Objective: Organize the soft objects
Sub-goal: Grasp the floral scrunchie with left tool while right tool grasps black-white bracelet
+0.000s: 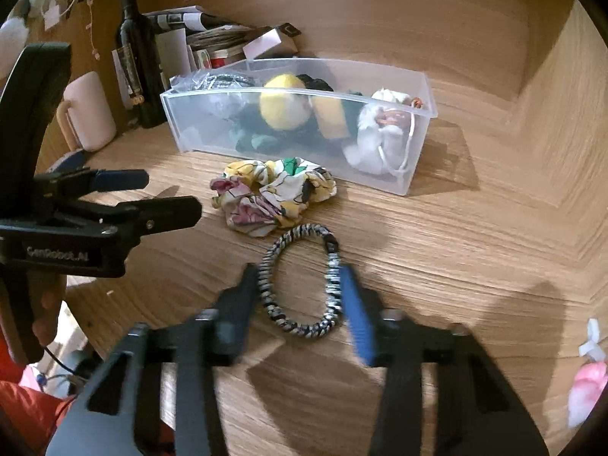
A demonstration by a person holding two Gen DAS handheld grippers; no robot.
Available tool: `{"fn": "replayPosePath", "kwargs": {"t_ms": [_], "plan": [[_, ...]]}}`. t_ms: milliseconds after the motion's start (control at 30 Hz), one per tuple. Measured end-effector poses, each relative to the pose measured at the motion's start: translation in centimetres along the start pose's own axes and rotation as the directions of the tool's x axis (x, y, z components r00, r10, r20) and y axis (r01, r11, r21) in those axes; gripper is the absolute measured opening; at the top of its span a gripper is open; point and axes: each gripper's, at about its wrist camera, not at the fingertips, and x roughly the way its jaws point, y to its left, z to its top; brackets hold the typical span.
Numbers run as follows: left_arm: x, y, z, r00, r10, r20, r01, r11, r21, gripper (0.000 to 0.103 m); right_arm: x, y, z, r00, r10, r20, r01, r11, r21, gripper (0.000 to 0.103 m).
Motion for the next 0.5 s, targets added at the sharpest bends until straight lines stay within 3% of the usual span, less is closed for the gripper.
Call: {"fn": "replayPosePath", "kwargs": {"t_ms": [200, 367, 500], "plan": [[1.7, -1.5, 1.1, 0.995, -0.072, -0.066, 0.071, 0.997, -0.008, 0.097, -0.8, -1.3, -0.1, 0.999, -0.015, 0.029, 0.014, 0.999, 0.03, 0.014], [2.3, -2.6, 1.8, 0.986, -0.117, -0.122, 0.116, 0.993, -0.015, 0.097, -1.8, -2.9, 0.4, 0.997, -0.041, 0.07, 0.036, 0.996, 0.078, 0.012], [3.6, -3.5, 2.9, 0.985, -0.081, -0.149, 0.083, 0.997, 0.006, 0.096, -2.6, -4.0, 0.7, 0.994, -0.05, 0.1, 0.04, 0.994, 0.104, 0.012]]}}
